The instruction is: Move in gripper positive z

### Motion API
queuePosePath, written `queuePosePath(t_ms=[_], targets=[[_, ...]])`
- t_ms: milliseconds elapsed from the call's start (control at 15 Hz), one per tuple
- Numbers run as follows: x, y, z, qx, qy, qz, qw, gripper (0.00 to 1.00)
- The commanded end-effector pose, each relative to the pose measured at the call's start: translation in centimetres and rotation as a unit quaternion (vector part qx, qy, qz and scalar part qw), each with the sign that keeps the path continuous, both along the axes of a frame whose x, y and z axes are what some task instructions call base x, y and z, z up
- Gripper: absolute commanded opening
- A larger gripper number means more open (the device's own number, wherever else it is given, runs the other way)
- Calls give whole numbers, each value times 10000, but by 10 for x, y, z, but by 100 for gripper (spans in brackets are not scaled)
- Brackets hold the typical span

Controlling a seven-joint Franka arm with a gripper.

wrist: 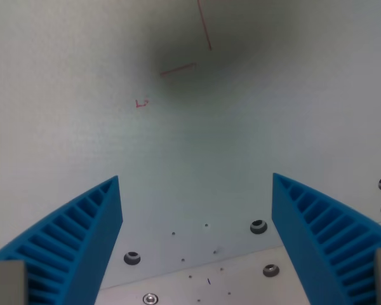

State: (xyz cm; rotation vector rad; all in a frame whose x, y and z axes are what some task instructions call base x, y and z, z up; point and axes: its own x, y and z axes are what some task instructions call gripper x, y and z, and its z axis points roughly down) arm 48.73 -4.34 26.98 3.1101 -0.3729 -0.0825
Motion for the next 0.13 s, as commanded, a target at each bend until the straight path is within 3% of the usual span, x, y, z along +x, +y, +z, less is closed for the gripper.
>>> queuePosePath(t_ms=[67, 133], targets=[[-5, 0, -12, -10, -259, -3, 9997, 100], [-5, 0, -17, -10, -259, -3, 9997, 100]])
